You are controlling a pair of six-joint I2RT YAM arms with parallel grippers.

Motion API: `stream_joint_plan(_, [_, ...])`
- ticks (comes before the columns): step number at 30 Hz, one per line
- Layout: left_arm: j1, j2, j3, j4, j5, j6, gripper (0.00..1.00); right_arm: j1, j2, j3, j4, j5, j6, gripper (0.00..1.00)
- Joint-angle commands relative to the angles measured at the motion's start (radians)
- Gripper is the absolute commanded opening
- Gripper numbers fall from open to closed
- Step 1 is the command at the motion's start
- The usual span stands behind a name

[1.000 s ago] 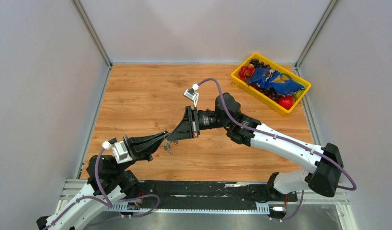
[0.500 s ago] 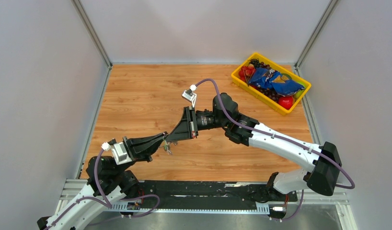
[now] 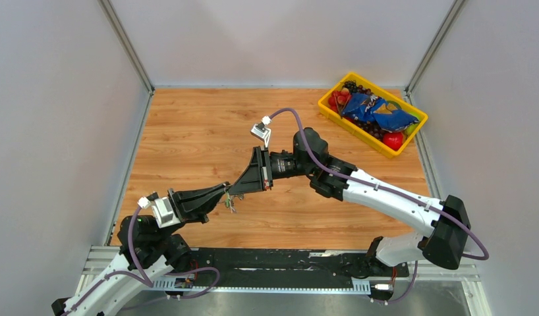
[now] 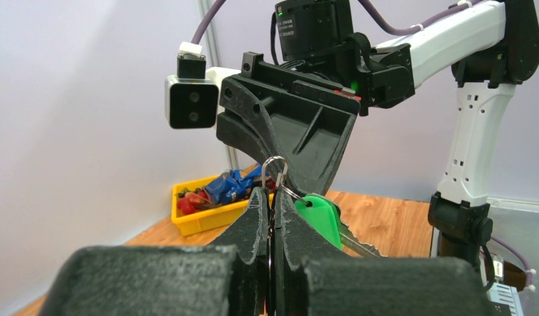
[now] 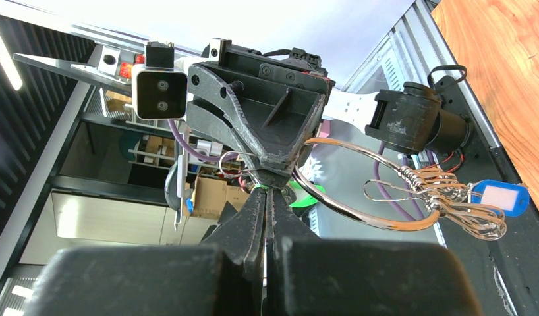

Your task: Put the keys on the keyring

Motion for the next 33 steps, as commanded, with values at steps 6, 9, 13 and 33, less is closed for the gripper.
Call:
stream_joint_plan(6, [-0.003,-0.001,0.005,0.045,0.060,0.006,0.01,-0.004,-0.037,0.039,0.005,0.053,-0.013,0.00])
stream_joint_plan(9, [-0.004,0.008,0.006,0.039,0.066,0.003,0.01,-0.003,-0.036,0.073,-0.006,0.061,-0.037,0.00])
stream_joint_plan(13, [-0.004,0.012,0.008,0.034,0.067,-0.001,0.01,-0.004,-0.037,0.116,-0.026,0.064,-0.065,0.00])
stream_joint_plan(33, [-0.004,0.047,0.027,0.016,0.075,-0.007,0.01,0.022,0.009,0.181,-0.032,0.043,-0.078,0.00])
